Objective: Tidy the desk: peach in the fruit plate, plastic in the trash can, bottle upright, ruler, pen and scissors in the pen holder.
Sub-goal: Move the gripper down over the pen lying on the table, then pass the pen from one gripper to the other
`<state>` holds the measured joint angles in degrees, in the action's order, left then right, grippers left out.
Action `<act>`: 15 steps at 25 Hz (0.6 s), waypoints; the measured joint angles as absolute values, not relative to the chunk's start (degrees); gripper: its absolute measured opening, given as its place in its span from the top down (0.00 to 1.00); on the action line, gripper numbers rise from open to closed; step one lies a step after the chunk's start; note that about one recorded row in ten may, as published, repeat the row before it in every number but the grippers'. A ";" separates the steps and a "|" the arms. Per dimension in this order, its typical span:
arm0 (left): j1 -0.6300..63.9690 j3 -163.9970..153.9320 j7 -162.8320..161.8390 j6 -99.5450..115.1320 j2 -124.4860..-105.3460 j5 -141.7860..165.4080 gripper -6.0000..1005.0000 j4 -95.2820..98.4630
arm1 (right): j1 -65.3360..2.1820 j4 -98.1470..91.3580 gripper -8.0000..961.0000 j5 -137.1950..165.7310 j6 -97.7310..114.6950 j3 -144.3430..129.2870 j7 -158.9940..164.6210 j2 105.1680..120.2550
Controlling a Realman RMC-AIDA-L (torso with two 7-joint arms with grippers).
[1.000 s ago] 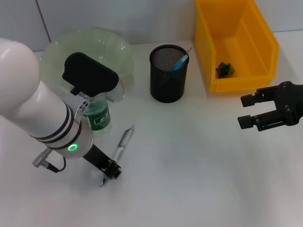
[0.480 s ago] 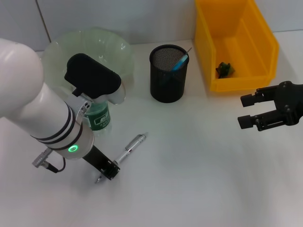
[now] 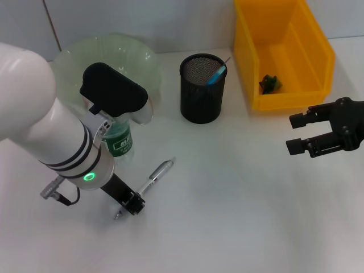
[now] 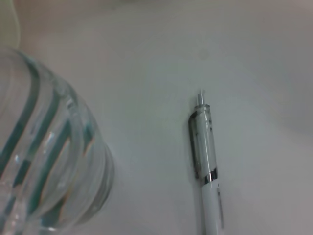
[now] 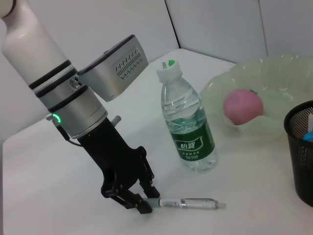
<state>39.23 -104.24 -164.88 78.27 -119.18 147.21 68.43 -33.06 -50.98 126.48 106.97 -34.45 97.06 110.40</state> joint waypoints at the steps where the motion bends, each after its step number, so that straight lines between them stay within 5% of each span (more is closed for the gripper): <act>1: 39.35 -104.24 -164.88 78.25 -119.18 147.22 0.73 68.31 | -33.05 -50.97 0.17 126.48 106.96 -34.45 97.06 110.38; 15: 39.63 -105.44 -164.88 78.13 -119.18 147.87 0.73 68.02 | -32.93 -51.16 0.17 126.38 106.96 -34.45 97.05 110.38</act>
<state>39.63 -105.44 -164.88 78.13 -119.18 147.87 68.02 -32.93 -51.16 126.38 106.96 -34.45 97.05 110.38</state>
